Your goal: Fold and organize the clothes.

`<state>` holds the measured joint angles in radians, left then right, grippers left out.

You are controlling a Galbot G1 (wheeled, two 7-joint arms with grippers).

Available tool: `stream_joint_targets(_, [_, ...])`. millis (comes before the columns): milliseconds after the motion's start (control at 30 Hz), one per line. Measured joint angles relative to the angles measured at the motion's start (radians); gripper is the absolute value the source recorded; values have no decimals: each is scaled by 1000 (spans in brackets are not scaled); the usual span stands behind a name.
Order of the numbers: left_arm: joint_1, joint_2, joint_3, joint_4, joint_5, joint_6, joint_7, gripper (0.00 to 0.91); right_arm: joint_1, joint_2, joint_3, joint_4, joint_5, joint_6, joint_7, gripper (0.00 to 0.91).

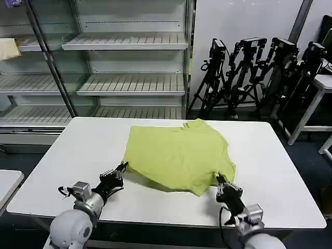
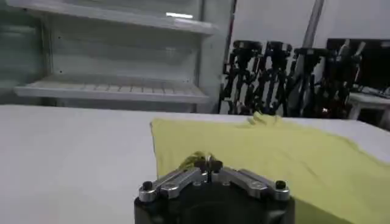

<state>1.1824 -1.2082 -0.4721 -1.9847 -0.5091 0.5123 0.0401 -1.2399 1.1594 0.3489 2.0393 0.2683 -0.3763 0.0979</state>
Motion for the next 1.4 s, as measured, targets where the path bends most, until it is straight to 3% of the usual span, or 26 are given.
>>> stream_joint_targets(433, [-109, -2, 21, 136, -23, -5, 6, 10, 192, 13, -40, -194, -24, 20, -37, 0])
stream_joint_targets(967, [-190, -6, 46, 251, -11, -10, 12, 20, 254, 24, -57, -299, -28, 43, -60, 0])
stream_joint_targets(1000, [-191, -5, 47, 254, -10, -10, 13, 907, 255, 25, -60, -300, -29, 43, -60, 907])
stream_joint_targets(1400, [-188, 16, 38, 253, 15, -18, 14, 907, 243, 10, -32, -286, -16, 23, -46, 907])
